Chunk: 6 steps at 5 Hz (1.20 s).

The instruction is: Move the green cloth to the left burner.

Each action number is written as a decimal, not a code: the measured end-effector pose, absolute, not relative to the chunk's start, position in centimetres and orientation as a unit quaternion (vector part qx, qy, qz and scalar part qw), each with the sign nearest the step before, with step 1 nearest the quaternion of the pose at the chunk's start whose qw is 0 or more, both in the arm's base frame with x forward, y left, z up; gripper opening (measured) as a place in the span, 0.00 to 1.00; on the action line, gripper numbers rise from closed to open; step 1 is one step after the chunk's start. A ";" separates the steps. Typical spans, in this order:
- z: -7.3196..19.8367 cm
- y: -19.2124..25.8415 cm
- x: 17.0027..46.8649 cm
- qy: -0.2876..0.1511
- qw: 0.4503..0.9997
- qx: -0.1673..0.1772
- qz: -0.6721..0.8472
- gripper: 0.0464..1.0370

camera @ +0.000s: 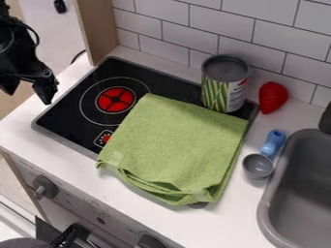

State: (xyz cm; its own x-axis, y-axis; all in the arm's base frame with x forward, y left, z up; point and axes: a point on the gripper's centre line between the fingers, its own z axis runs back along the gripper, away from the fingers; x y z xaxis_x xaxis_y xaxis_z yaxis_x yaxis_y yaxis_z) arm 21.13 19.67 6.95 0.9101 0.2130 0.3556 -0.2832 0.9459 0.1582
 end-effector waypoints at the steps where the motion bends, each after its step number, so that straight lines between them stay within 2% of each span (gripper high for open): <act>1: 6.3 19.4 20.9 -0.158 0.974 0.094 0.133 0.96; 2: 6.5 18.4 20.9 -0.127 0.977 0.075 0.153 0.96; 3: 7.9 17.3 21.4 -0.106 0.974 0.061 0.189 0.96; 4: 9.6 14.7 21.7 -0.091 0.972 0.051 0.212 0.96; 5: 10.5 11.0 22.4 -0.105 0.973 0.024 0.206 0.96; 6: 10.4 7.0 22.8 -0.090 0.972 0.004 0.217 0.93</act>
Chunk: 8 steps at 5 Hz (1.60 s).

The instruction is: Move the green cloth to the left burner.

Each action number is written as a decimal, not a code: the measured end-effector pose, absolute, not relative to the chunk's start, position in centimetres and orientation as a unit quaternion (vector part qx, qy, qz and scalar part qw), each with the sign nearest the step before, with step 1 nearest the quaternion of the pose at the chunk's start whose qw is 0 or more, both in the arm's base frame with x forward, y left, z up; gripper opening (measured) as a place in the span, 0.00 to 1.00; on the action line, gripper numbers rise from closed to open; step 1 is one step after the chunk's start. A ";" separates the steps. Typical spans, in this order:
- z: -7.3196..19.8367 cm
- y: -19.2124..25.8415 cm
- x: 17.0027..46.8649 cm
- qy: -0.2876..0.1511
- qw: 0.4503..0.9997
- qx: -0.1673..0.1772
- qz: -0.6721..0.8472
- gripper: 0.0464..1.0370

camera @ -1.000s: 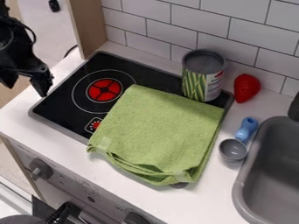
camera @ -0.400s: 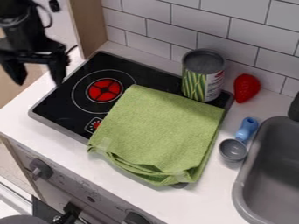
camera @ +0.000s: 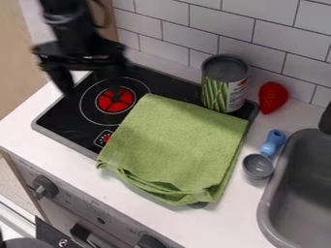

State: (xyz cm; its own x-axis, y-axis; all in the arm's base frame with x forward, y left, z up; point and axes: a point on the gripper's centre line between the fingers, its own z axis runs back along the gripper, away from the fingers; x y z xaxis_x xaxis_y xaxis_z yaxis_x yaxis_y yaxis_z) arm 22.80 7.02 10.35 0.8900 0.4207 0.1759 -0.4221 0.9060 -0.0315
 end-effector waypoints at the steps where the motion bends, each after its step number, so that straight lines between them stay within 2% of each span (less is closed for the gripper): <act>1: 10.7 4.7 23.2 -0.099 0.966 0.010 0.239 0.66; 2: 10.6 3.3 23.0 -0.086 0.968 0.014 0.237 0.36; 3: 9.3 1.3 23.6 -0.080 0.971 0.021 0.226 0.13; 4: 6.3 0.1 24.7 -0.071 0.973 0.026 0.218 0.01; 5: 4.8 0.5 25.4 -0.085 0.970 0.020 0.225 0.01; 6: 3.3 1.4 25.3 -0.054 0.970 0.030 0.235 0.01; 7: 3.0 2.1 25.8 -0.069 0.968 0.036 0.238 0.01; 8: 2.0 3.4 25.8 -0.055 0.969 0.042 0.236 0.01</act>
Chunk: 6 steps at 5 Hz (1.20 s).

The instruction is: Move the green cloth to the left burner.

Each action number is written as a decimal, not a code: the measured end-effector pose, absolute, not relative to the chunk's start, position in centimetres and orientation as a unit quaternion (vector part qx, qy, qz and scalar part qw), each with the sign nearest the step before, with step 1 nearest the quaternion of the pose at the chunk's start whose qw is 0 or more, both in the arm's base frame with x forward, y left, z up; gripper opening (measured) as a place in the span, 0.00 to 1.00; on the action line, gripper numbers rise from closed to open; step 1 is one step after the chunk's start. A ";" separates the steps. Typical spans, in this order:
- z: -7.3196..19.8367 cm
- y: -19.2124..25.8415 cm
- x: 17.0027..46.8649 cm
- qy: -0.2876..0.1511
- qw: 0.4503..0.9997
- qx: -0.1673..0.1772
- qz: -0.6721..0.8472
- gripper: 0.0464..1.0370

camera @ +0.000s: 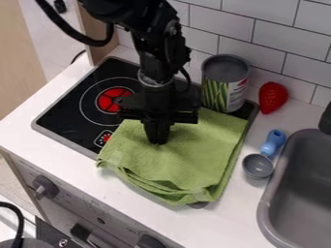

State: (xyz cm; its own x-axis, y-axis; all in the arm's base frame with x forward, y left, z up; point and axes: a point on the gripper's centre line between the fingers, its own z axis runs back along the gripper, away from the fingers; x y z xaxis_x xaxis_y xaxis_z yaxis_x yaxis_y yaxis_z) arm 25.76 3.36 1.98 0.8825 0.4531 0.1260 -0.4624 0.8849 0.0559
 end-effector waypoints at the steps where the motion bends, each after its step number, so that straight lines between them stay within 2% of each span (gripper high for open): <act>1: 2.0 5.6 26.3 -0.058 0.968 0.045 0.241 0.01; 3: 1.8 11.0 27.3 -0.081 0.965 0.064 0.243 0.01; 5: 1.7 14.1 26.3 -0.077 0.970 0.087 0.215 0.03; 6: 2.0 14.6 25.9 -0.074 0.974 0.082 0.197 0.17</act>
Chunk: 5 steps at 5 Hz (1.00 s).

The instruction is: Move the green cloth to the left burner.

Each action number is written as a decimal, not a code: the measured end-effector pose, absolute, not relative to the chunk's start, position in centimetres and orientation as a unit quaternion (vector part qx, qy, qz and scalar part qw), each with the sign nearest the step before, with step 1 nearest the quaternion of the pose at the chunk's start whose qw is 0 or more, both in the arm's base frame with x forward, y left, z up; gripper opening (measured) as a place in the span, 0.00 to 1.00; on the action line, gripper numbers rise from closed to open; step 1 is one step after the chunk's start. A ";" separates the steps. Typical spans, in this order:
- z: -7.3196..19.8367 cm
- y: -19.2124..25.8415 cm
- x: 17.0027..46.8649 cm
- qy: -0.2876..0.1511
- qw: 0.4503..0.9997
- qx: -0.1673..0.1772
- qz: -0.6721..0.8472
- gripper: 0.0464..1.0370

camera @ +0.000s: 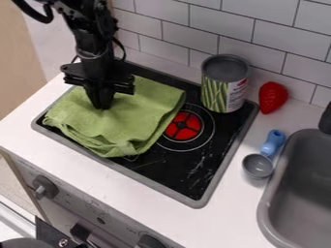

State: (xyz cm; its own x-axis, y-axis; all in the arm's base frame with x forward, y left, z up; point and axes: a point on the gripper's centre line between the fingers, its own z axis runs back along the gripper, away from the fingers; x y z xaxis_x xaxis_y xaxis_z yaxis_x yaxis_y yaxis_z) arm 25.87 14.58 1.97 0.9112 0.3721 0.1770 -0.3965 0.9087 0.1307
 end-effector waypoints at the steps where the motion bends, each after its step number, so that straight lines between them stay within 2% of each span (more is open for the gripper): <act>1: 2.6 15.1 24.5 -0.053 0.970 0.066 0.226 0.41; 2: 3.9 14.7 24.3 -0.058 0.966 0.063 0.245 0.70; 3: 5.6 13.9 24.7 -0.079 0.961 0.053 0.259 0.94; 5: 10.1 10.4 23.8 -0.072 0.968 0.017 0.242 0.96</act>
State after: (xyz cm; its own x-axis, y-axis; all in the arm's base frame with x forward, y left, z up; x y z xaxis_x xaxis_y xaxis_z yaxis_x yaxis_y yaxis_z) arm 23.82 10.39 10.09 0.8729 0.4651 0.1471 -0.4699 0.8827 -0.0022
